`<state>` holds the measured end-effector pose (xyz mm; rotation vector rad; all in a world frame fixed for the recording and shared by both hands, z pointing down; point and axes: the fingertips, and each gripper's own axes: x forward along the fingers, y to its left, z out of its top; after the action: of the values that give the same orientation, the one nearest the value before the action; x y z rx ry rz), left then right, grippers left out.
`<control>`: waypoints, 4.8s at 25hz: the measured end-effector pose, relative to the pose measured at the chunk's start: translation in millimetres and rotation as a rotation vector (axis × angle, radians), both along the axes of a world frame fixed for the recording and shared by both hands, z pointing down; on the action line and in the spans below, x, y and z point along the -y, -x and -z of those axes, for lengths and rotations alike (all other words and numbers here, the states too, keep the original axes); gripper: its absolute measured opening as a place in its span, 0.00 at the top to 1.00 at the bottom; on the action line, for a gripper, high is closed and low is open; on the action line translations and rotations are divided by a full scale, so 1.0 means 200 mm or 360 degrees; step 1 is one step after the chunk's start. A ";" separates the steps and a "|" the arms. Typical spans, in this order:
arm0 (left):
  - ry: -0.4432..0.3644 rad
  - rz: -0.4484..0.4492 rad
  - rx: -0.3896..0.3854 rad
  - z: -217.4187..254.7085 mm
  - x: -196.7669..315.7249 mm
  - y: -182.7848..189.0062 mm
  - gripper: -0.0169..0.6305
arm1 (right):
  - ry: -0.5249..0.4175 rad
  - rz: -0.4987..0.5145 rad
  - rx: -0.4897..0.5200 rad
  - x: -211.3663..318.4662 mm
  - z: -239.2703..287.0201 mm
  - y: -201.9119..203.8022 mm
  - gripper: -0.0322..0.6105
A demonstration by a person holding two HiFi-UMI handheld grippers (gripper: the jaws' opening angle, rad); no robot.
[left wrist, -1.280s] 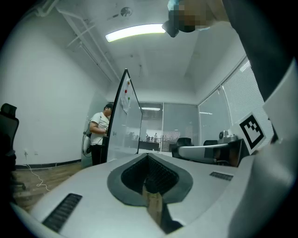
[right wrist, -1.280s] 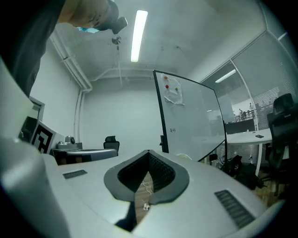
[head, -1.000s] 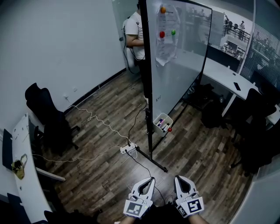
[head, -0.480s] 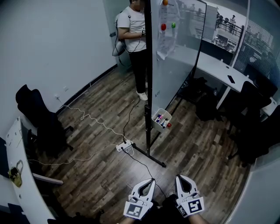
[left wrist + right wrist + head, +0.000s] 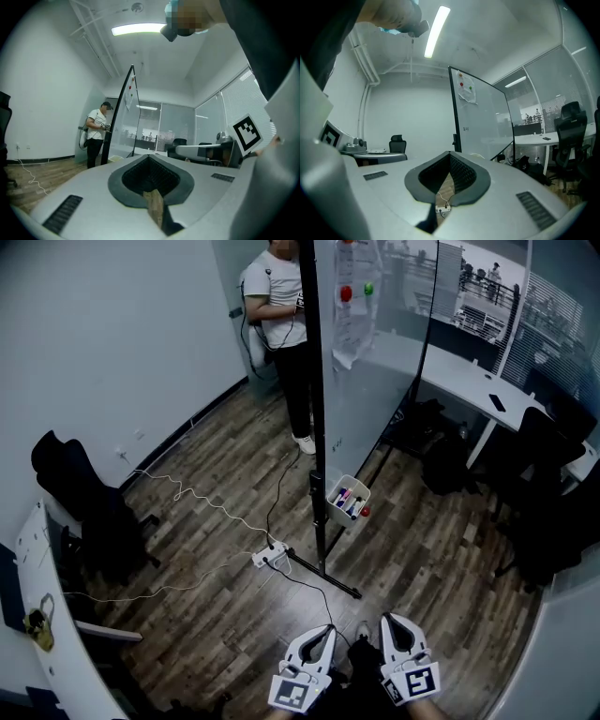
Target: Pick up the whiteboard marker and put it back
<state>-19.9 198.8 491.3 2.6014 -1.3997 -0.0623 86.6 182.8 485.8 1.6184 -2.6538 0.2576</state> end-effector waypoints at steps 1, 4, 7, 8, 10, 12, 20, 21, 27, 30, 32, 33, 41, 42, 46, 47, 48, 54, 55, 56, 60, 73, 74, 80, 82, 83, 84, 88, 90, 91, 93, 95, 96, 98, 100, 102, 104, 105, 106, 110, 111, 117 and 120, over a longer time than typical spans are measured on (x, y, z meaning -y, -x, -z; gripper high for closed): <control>0.0004 0.0005 -0.0001 0.00 0.02 0.00 0.96 | -0.0001 0.0009 -0.0004 0.02 0.00 0.00 0.93; 0.0012 0.0020 0.0001 0.00 0.09 -0.03 0.96 | -0.0002 0.0027 -0.0001 0.08 -0.01 -0.02 0.93; -0.0026 0.0043 -0.0002 0.02 0.17 -0.06 0.96 | -0.0003 0.0041 0.0008 0.16 -0.01 -0.05 0.93; -0.0035 0.0053 -0.0006 0.03 0.20 -0.07 0.96 | -0.0008 0.0051 0.0007 0.19 -0.01 -0.06 0.93; -0.0035 0.0068 -0.0001 0.04 0.24 -0.09 0.96 | -0.0016 0.0075 0.0003 0.24 -0.01 -0.07 0.93; -0.0034 0.0088 0.0000 0.04 0.30 -0.10 0.96 | -0.0021 0.0096 0.0009 0.31 -0.01 -0.07 0.93; -0.0030 0.0123 0.0024 0.03 0.47 -0.20 0.96 | -0.0038 0.0158 0.0042 0.49 0.01 -0.14 0.93; -0.0032 0.0134 0.0024 0.03 0.50 -0.21 0.96 | -0.0040 0.0168 0.0046 0.51 0.01 -0.14 0.93; -0.0057 0.0215 0.0074 0.07 0.62 -0.22 0.96 | -0.0026 0.0206 0.0053 0.63 0.00 -0.18 0.93; -0.0062 0.0258 0.0078 0.07 0.66 -0.23 0.96 | -0.0027 0.0229 0.0060 0.68 -0.01 -0.19 0.93; -0.0047 0.0265 0.0075 0.05 0.68 -0.24 0.96 | -0.0026 0.0242 0.0051 0.71 -0.01 -0.19 0.93; -0.0041 0.0267 0.0071 0.05 0.68 -0.24 0.96 | -0.0021 0.0244 0.0047 0.73 -0.01 -0.19 0.93; -0.0063 0.0191 0.0078 0.08 0.80 -0.17 0.96 | -0.0003 0.0128 0.0019 0.84 -0.05 -0.13 0.93; -0.0078 0.0173 0.0087 0.09 0.81 -0.15 0.96 | 0.0004 0.0101 0.0018 0.86 -0.06 -0.11 0.93; -0.0088 0.0100 0.0084 0.09 0.86 -0.08 0.96 | 0.0039 0.0003 0.0023 0.90 -0.11 -0.05 0.93; -0.0083 0.0084 0.0074 0.09 0.88 -0.07 0.96 | 0.0044 -0.0019 0.0019 0.91 -0.12 -0.04 0.93; -0.0080 0.0069 0.0067 0.09 0.89 -0.05 0.96 | 0.0046 -0.0038 0.0008 0.93 -0.14 -0.02 0.93; -0.0072 -0.0016 0.0030 0.07 0.96 0.01 0.96 | 0.0098 -0.0144 -0.0046 1.02 -0.24 0.03 0.93; -0.0066 -0.0027 0.0025 0.07 0.97 0.02 0.96 | 0.0113 -0.0160 -0.0045 1.03 -0.26 0.04 0.93; -0.0056 -0.0038 0.0025 0.06 0.98 0.03 0.96 | 0.0129 -0.0176 -0.0041 1.04 -0.27 0.05 0.93; -0.0008 -0.0092 0.0015 0.02 1.01 0.06 0.96 | 0.0163 -0.0224 -0.0054 1.07 -0.32 0.08 0.93; 0.0108 -0.0178 -0.0002 -0.09 1.08 0.08 0.96 | 0.0317 -0.0305 -0.0101 1.20 -0.55 0.16 0.90; 0.0111 -0.0177 -0.0001 -0.09 1.08 0.08 0.96 | 0.0321 -0.0301 -0.0106 1.21 -0.57 0.17 0.88; 0.0128 -0.0154 -0.0019 -0.10 1.11 0.10 0.96 | 0.0375 -0.0291 -0.0125 1.26 -0.64 0.20 0.80; 0.0139 -0.0146 -0.0023 -0.11 1.11 0.10 0.96 | 0.0394 -0.0283 -0.0123 1.27 -0.65 0.21 0.79; 0.0146 -0.0141 -0.0025 -0.12 1.12 0.11 0.96 | 0.0401 -0.0280 -0.0122 1.28 -0.66 0.22 0.78; 0.0152 -0.0137 -0.0026 -0.12 1.12 0.11 0.96 | 0.0408 -0.0277 -0.0122 1.29 -0.67 0.23 0.78; 0.0166 -0.0129 -0.0019 -0.14 1.13 0.11 0.96 | 0.0441 -0.0283 -0.0153 1.32 -0.73 0.23 0.76; 0.0173 -0.0129 -0.0016 -0.14 1.13 0.12 0.96 | 0.0453 -0.0297 -0.0192 1.31 -0.78 0.21 0.76; 0.0176 -0.0131 -0.0013 -0.14 1.14 0.12 0.96 | 0.0459 -0.0302 -0.0202 1.31 -0.79 0.20 0.76; 0.0173 -0.0131 -0.0010 -0.14 1.14 0.12 0.96 | 0.0460 -0.0300 -0.0198 1.32 -0.79 0.20 0.76; 0.0170 -0.0128 -0.0011 -0.14 1.15 0.12 0.96 | 0.0449 -0.0293 -0.0196 1.34 -0.77 0.22 0.76; 0.0173 -0.0126 -0.0010 -0.14 1.15 0.12 0.96 | 0.0446 -0.0294 -0.0195 1.35 -0.76 0.22 0.76; 0.0177 -0.0125 -0.0007 -0.15 1.15 0.12 0.96 | 0.0448 -0.0311 -0.0197 1.35 -0.76 0.22 0.76; 0.0178 -0.0125 -0.0007 -0.15 1.16 0.12 0.96 | 0.0447 -0.0320 -0.0204 1.36 -0.76 0.21 0.76; 0.0179 -0.0121 -0.0013 -0.15 1.16 0.12 0.96 | 0.0446 -0.0315 -0.0213 1.36 -0.76 0.21 0.79; 0.0180 -0.0116 -0.0018 -0.15 1.16 0.12 0.96 | 0.0445 -0.0313 -0.0220 1.36 -0.76 0.22 0.80; 0.0182 -0.0114 -0.0018 -0.15 1.16 0.12 0.96 | 0.0444 -0.0315 -0.0221 1.35 -0.76 0.21 0.80; 0.0183 -0.0113 -0.0017 -0.15 1.16 0.12 0.96 | 0.0443 -0.0318 -0.0221 1.35 -0.75 0.21 0.81; 0.0177 -0.0106 -0.0016 -0.15 1.15 0.12 0.96 | 0.0433 -0.0318 -0.0213 1.35 -0.74 0.21 0.81; 0.0175 -0.0103 -0.0019 -0.15 1.15 0.12 0.96 | 0.0430 -0.0316 -0.0213 1.35 -0.73 0.21 0.81; 0.0182 -0.0104 -0.0037 -0.14 1.14 0.11 0.96 | 0.0409 -0.0310 -0.0203 1.35 -0.70 0.19 0.82; 0.0168 -0.0106 -0.0044 -0.14 1.13 0.10 0.96 | 0.0399 -0.0310 -0.0208 1.34 -0.70 0.18 0.82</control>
<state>-40.9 -27.6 518.7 2.5484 -1.2705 -0.0145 50.1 -85.4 625.7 1.7430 -2.2661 0.4518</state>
